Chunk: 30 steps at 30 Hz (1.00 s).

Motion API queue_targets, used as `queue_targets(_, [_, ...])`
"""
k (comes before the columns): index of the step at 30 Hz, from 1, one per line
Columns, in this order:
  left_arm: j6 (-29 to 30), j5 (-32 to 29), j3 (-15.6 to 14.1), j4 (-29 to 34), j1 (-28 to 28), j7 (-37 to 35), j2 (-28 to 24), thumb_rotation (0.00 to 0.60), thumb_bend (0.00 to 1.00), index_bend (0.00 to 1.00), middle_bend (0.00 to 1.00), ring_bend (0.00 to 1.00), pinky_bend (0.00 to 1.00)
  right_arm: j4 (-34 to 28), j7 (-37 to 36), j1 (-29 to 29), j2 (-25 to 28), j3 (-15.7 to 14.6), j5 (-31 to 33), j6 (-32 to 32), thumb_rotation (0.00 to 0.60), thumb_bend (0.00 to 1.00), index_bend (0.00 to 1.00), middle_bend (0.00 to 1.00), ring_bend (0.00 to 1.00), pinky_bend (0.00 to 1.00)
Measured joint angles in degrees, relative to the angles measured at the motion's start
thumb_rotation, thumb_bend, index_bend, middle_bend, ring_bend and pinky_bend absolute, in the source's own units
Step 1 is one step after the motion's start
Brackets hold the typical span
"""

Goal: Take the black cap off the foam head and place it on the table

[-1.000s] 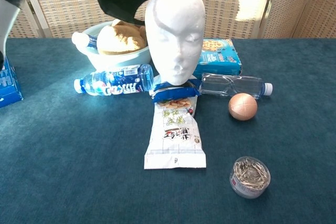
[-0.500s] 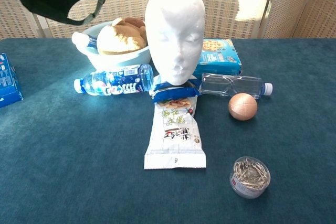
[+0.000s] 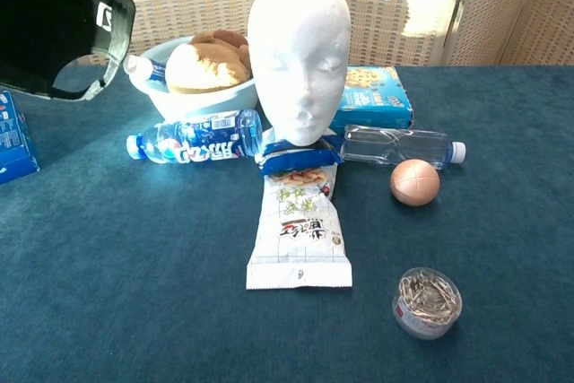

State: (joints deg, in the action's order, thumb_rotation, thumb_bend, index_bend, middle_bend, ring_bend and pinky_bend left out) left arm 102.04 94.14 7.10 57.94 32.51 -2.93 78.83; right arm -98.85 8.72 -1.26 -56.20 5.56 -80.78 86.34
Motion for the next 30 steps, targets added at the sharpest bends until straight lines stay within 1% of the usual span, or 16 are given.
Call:
queue_targets(2, [-0.1, 0.9, -1.2, -0.3, -1.1, 0.2, 0.5, 0.6, 0.45, 0.63, 1.0, 1.0, 1.0, 0.0, -0.1, 0.1, 0.0, 0.0, 0.1, 0.1, 0.6, 0.29, 0.28, 0.31, 0.22, 0.31])
queue_targets(7, [-0.7, 2.0, -2.7, -1.6, -2.4, 0.2, 2.1, 0.6, 0.45, 0.63, 1.0, 1.0, 1.0, 0.1, -0.2, 0.3, 0.2, -0.1, 0.2, 0.3, 0.6, 0.29, 0.28, 0.31, 0.22, 0.31])
queue_targets(15, [-1.8, 3.6, -4.3, -4.8, -3.1, -0.8, 5.5, 0.6, 0.45, 0.63, 1.0, 1.0, 1.0, 0.0, -0.3, 0.3, 0.1, -0.2, 0.1, 0.3, 0.6, 0.29, 0.28, 0.31, 0.22, 0.31])
queue_targets(23, [-4.9, 5.6, -6.1, -12.6, -2.0, -1.5, 11.3, 0.6, 0.45, 0.63, 1.0, 1.0, 1.0, -0.1, -0.2, 0.4, 0.1, -0.3, -0.1, 0.5, 0.6, 0.29, 0.28, 0.31, 0.22, 0.31])
queue_targets(28, [-7.3, 6.6, -7.3, -17.6, -1.0, -3.5, 15.3, 0.6, 0.45, 0.62, 1.0, 1.0, 1.0, 0.1, -0.4, 0.8, 0.1, -0.4, 0.2, 0.8, 0.6, 0.29, 0.28, 0.31, 0.22, 0.31])
queue_targets(30, [-8.4, 6.6, -7.7, -18.6, -0.9, -4.0, 16.4, 0.6, 0.45, 0.62, 1.0, 1.0, 1.0, 0.2, -0.5, 0.8, 0.0, -0.4, 0.4, 0.8, 0.6, 0.29, 0.28, 0.31, 0.22, 0.31])
